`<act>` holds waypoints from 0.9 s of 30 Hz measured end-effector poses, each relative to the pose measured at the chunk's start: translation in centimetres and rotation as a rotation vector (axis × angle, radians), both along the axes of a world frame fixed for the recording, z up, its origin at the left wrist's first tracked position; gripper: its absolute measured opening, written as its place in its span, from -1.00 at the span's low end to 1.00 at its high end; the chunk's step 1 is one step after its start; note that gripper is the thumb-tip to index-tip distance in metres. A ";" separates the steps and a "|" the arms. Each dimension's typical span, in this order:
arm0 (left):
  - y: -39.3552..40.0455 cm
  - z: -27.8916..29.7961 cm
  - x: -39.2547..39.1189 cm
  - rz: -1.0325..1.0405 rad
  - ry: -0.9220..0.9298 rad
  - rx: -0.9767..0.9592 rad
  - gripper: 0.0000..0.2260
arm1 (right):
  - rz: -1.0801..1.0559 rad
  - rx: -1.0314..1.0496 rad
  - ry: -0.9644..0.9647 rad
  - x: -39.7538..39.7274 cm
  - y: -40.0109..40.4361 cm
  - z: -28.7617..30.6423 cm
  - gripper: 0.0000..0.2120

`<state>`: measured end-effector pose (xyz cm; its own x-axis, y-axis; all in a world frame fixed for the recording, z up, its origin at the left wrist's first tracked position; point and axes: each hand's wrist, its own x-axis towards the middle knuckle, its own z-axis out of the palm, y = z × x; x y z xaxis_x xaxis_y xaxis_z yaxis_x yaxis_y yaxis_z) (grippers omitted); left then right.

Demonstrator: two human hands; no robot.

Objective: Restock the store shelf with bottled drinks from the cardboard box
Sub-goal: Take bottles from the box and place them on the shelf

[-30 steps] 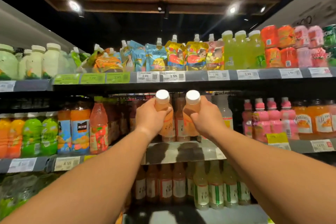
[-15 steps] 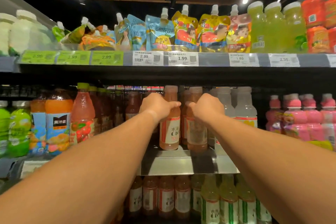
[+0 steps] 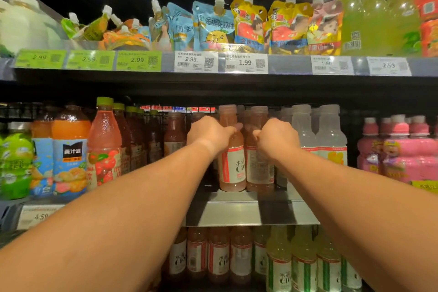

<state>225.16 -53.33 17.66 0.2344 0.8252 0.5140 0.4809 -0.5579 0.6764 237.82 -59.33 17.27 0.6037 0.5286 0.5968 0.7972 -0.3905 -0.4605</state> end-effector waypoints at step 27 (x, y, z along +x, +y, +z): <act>-6.5 -0.8 -6.6 0.045 0.102 0.121 -0.43 | 0.061 0.011 -0.126 -6.8 -8.1 -0.5 -0.40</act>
